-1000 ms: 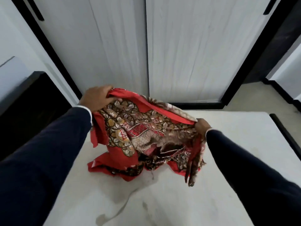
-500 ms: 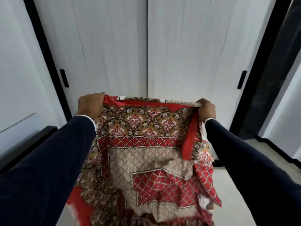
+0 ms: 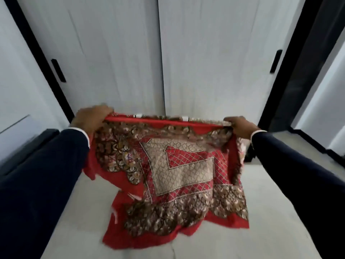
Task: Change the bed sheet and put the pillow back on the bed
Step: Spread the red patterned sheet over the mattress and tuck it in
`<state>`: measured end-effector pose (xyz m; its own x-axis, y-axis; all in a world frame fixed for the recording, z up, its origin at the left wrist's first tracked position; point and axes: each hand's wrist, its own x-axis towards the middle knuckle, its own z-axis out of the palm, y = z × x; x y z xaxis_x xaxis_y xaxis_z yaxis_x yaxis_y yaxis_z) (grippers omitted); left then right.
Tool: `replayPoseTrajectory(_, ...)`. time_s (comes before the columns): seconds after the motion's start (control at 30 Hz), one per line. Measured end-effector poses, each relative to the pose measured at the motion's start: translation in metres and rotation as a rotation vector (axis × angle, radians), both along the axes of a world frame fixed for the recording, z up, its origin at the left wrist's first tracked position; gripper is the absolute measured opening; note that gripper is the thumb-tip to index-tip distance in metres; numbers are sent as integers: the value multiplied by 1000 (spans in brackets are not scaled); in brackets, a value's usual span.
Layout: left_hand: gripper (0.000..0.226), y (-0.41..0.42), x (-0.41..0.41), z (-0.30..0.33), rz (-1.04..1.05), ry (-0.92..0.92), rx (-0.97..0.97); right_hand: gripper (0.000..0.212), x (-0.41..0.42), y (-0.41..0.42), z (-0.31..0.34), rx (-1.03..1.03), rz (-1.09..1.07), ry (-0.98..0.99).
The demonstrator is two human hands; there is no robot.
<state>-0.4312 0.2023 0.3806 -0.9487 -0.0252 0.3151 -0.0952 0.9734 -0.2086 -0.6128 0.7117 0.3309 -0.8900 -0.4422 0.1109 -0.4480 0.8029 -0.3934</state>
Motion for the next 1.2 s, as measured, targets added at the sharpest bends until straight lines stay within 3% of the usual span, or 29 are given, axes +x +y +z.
replayPoseTrajectory(0.1,28,-6,18,-84,-20,-248,98,36,17,16,-71,244,106,-125)
replayPoseTrajectory(0.17,21,-6,27,-126,28,-324,174,29,26,23,-104,304,138,-164)
replayPoseTrajectory(0.3,25,-5,39,-172,171,-505,184,7,42,32,-146,217,113,-249)
replayPoseTrajectory(0.33,27,-7,41,-181,201,-551,166,6,46,36,-153,208,108,-287)
replayPoseTrajectory(0.4,32,-9,48,-196,246,-635,136,30,55,39,-168,194,126,-353)
replayPoseTrajectory(0.47,29,-11,52,-215,262,-712,158,30,69,40,-178,195,121,-459)
replayPoseTrajectory(0.57,21,3,54,-243,218,-801,335,20,86,43,-195,191,65,-684)
replayPoseTrajectory(0.63,22,19,57,-258,187,-845,451,28,95,47,-205,189,81,-745)
replayPoseTrajectory(0.73,27,24,63,-272,231,-778,528,51,102,55,-208,170,99,-828)
replayPoseTrajectory(0.87,24,23,67,-260,428,-386,467,56,97,62,-212,114,-1,-775)
replayPoseTrajectory(0.93,25,30,61,-254,470,-294,484,61,91,60,-216,67,-45,-698)
replayPoseTrajectory(1.07,26,37,57,-251,479,-384,511,40,90,46,-213,-18,-105,-672)
replayPoseTrajectory(1.2,31,53,82,-266,311,-461,179,42,91,38,-216,-109,-139,-612)
